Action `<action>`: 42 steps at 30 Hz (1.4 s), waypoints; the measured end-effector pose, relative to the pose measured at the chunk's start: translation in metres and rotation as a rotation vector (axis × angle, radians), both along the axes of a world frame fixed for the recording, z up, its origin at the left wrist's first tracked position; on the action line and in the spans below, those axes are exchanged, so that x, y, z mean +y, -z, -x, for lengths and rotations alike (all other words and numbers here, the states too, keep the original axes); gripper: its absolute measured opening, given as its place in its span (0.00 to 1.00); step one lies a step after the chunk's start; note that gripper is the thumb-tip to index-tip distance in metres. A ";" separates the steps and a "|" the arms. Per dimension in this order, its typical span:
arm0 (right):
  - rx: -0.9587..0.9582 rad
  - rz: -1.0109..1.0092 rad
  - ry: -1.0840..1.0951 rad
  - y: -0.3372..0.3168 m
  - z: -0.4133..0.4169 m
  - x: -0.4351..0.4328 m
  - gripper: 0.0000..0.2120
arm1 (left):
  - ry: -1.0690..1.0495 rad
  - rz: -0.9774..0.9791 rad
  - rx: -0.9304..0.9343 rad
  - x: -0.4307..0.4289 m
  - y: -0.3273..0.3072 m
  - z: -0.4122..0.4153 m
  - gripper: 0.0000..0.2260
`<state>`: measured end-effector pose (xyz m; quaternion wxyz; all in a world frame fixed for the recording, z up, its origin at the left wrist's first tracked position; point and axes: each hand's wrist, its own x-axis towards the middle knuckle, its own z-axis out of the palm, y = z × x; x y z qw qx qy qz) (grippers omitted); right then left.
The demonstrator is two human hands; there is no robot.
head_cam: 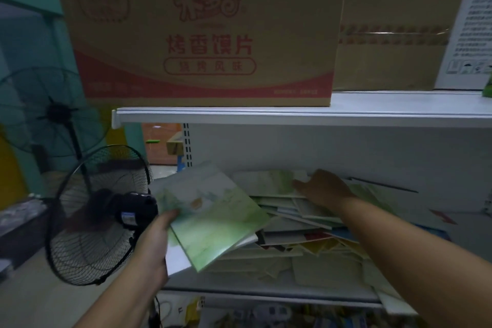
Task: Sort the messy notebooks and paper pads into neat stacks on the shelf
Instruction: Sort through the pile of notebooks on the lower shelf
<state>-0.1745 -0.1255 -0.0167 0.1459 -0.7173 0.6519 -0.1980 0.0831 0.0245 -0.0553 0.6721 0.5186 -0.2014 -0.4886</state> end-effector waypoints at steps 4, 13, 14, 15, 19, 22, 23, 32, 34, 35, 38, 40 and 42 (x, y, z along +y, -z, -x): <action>0.002 -0.022 -0.005 -0.007 -0.015 -0.006 0.13 | 0.038 -0.022 -0.020 0.007 -0.004 0.001 0.12; -0.785 -0.252 -0.044 -0.034 0.005 0.007 0.07 | 0.085 0.083 -0.087 0.004 -0.024 0.015 0.14; -0.834 -0.181 -0.027 -0.039 0.015 0.011 0.05 | 0.095 0.084 -0.085 0.003 -0.029 0.022 0.14; -0.889 -0.112 0.015 -0.044 0.026 0.016 0.05 | 0.092 0.092 -0.079 -0.001 -0.031 0.029 0.14; -1.386 -0.006 0.209 -0.049 0.085 0.043 0.07 | 0.094 0.135 -0.161 -0.022 -0.043 0.074 0.13; -1.609 -0.060 0.191 -0.042 0.129 0.076 0.07 | 0.158 0.199 -0.205 -0.030 -0.060 0.141 0.07; -1.610 -0.068 0.180 -0.039 0.142 0.088 0.08 | 0.216 0.201 -0.219 -0.038 -0.058 0.166 0.05; -1.039 -0.071 0.332 0.008 0.305 0.177 0.10 | 0.660 0.138 -0.169 -0.055 -0.017 0.418 0.12; -0.844 -0.177 0.375 0.009 0.356 0.204 0.14 | 0.748 0.127 -0.174 -0.054 -0.008 0.467 0.15; -0.765 -0.199 0.425 0.010 0.385 0.214 0.18 | 0.794 0.119 -0.182 -0.055 -0.003 0.490 0.18; -0.737 -0.057 0.712 0.018 0.478 0.236 0.23 | 0.956 0.100 -0.187 -0.049 0.010 0.552 0.15; -0.871 -0.003 0.798 0.021 0.525 0.246 0.20 | 1.060 0.099 -0.236 -0.043 0.023 0.589 0.18; -0.890 -0.108 0.697 0.029 0.557 0.251 0.17 | 1.168 0.090 -0.235 -0.035 0.035 0.626 0.16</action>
